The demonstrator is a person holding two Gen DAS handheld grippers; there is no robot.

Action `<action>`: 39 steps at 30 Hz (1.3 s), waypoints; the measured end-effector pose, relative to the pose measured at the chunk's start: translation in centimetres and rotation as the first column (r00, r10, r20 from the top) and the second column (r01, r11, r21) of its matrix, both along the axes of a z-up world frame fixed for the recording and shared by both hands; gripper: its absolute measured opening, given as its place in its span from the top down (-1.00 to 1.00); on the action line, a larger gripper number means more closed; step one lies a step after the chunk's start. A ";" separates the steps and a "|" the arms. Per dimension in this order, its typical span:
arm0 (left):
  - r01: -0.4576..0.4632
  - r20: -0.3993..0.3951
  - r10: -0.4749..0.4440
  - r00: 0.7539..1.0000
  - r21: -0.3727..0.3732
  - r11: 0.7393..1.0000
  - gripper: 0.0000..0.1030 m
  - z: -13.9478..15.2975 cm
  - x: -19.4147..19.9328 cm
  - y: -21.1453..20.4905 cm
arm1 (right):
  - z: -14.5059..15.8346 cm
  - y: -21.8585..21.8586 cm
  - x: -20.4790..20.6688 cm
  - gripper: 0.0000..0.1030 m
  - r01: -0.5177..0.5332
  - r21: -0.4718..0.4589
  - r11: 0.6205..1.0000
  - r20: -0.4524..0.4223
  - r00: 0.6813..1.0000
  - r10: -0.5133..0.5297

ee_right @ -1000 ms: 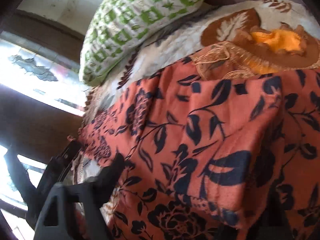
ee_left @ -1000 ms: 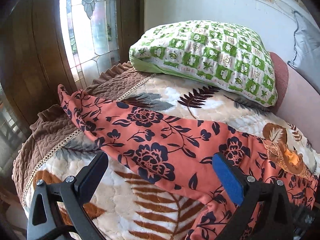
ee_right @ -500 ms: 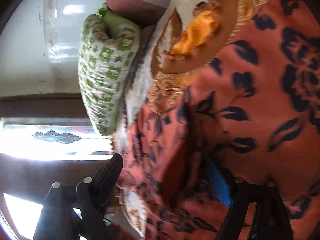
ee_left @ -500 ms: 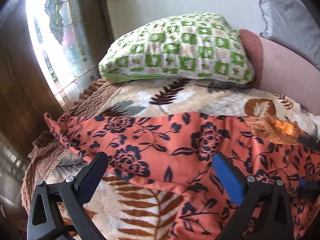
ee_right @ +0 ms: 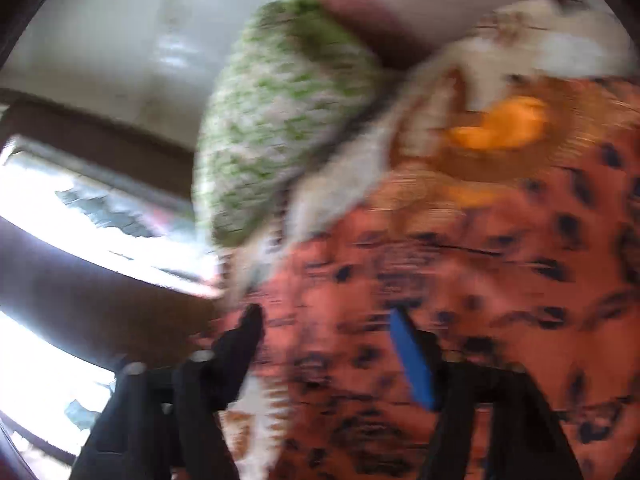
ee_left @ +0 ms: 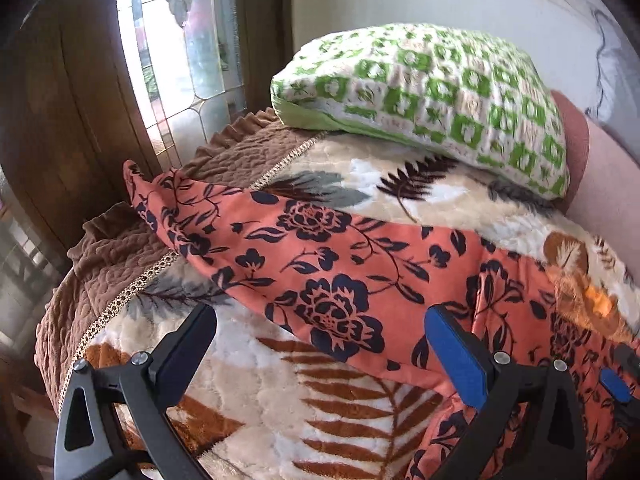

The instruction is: Fold small clothes

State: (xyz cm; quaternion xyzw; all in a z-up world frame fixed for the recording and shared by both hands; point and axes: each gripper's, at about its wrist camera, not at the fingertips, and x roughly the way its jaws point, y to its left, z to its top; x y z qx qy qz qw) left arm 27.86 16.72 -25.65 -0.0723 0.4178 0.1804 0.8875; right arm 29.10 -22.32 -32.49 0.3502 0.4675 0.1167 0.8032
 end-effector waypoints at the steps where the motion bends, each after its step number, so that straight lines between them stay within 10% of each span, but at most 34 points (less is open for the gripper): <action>1: -0.004 -0.026 0.004 1.000 0.015 1.000 -1.00 -0.5 0.2 -0.1 | -0.9 -1.4 -0.4 0.35 0.040 -0.081 0.996 -0.032 0.999 -0.043; 5: -0.057 -0.116 0.056 0.992 -0.011 0.998 -1.00 -2.0 0.5 1.2 | -3.5 -5.7 -0.4 0.79 0.091 -0.135 0.987 -0.124 0.986 -0.108; 17: -0.256 0.019 0.262 0.965 -0.146 0.956 -1.00 0.3 -2.4 11.5 | -0.3 1.5 -7.2 0.65 -0.281 -0.148 0.948 0.015 0.958 0.286; 19: -0.253 0.033 0.266 0.963 -0.220 0.942 -1.00 0.3 -2.8 14.0 | -0.5 1.1 -8.8 0.43 -0.295 -0.197 0.935 0.026 0.952 0.306; 22: -0.288 0.025 0.314 0.949 -0.332 0.898 -1.00 -0.3 -3.2 17.7 | -0.9 -0.7 -10.4 -0.59 -0.270 -0.217 0.938 0.057 0.956 0.289; 25: -0.317 -0.001 0.350 0.937 -0.430 0.846 -1.00 -0.9 -2.6 20.4 | -1.2 -2.2 -11.5 -0.59 -0.252 -0.208 0.945 0.063 0.961 0.270; 31: -0.246 -0.012 0.274 0.962 -0.481 0.841 -1.00 0.0 1.9 21.8 | -0.8 -5.4 -11.7 -0.59 -0.220 -0.217 0.951 0.126 0.960 0.251; 33: -0.276 -0.084 0.270 0.959 -0.481 0.832 -0.83 -1.2 3.7 22.1 | -1.0 -6.1 -11.2 -0.59 -0.215 -0.202 0.956 0.135 0.960 0.244; 35: -0.278 -0.120 0.253 0.960 -0.514 0.811 0.01 -2.7 4.8 22.6 | -0.9 -6.2 -10.4 -0.59 -0.220 -0.179 0.959 0.150 0.957 0.247; 39: -0.311 -0.147 0.276 0.950 -0.524 0.793 0.48 -4.1 5.2 23.4 | -1.0 -6.2 -9.8 -0.57 -0.240 -0.212 0.948 0.189 0.941 0.280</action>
